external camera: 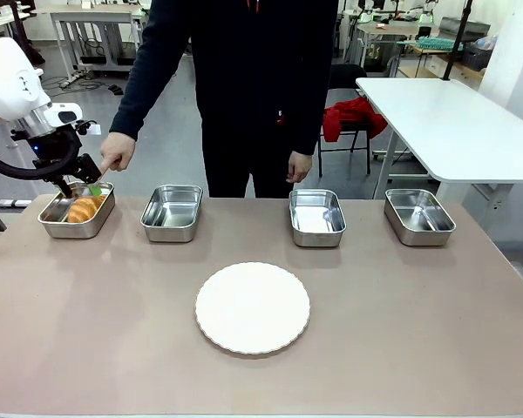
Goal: Place the bread in the container.
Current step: Place the Butter Roll into the Airtight Container indicated by the human.
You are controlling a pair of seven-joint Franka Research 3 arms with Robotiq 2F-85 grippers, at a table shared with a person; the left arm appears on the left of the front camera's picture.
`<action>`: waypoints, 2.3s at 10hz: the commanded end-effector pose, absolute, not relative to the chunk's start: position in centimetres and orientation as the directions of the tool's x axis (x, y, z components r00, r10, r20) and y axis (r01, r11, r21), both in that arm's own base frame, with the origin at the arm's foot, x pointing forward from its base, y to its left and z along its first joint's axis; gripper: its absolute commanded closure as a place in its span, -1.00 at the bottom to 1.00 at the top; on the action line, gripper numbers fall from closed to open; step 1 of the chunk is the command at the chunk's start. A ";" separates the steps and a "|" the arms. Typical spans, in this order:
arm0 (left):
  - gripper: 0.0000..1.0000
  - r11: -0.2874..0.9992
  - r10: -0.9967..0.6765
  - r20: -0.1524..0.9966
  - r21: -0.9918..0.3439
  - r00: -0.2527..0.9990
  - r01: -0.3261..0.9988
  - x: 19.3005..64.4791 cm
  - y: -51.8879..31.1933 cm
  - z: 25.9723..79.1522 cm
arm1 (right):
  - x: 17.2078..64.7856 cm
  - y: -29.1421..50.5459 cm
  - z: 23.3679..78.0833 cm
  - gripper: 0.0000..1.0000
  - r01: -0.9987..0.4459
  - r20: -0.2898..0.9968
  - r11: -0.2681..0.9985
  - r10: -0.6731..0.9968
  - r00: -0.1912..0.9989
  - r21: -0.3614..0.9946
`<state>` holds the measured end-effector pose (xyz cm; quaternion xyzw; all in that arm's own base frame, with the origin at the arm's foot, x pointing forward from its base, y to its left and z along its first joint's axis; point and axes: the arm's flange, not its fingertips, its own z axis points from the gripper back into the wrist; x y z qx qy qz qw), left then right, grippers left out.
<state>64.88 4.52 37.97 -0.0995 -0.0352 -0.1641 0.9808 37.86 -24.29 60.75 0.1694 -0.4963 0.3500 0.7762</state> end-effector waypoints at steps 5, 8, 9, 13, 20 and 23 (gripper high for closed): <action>-1.00 0.888 -0.341 0.134 -0.279 0.931 0.365 64.7 5.5 39.7 | 37.8 -24.3 61.0 -1.00 -0.714 0.893 0.695 0.373 0.253 -0.088; -1.00 0.918 -0.336 0.133 -0.174 0.933 0.355 65.1 4.7 38.5 | 37.8 -24.3 61.0 -1.00 -0.714 0.893 0.695 0.373 0.253 -0.088; -1.00 0.918 -0.336 0.133 -0.174 0.933 0.355 65.1 4.7 38.5 | 37.8 -24.3 61.0 -1.00 -0.714 0.893 0.695 0.373 0.253 -0.088; -1.00 0.934 -0.320 0.173 -0.109 0.932 0.341 61.9 3.6 41.5 | 37.8 -24.3 61.0 -1.00 -0.714 0.893 0.695 0.373 0.253 -0.088; -1.00 0.952 -0.286 0.347 -0.007 0.893 0.307 45.5 2.2 48.6 | 37.8 -24.3 61.0 -1.00 -0.714 0.893 0.695 0.373 0.253 -0.088; -1.00 0.952 -0.268 0.375 -0.040 0.888 0.304 38.8 3.2 47.3 | 37.8 -24.3 61.0 -1.00 -0.714 0.893 0.695 0.373 0.253 -0.088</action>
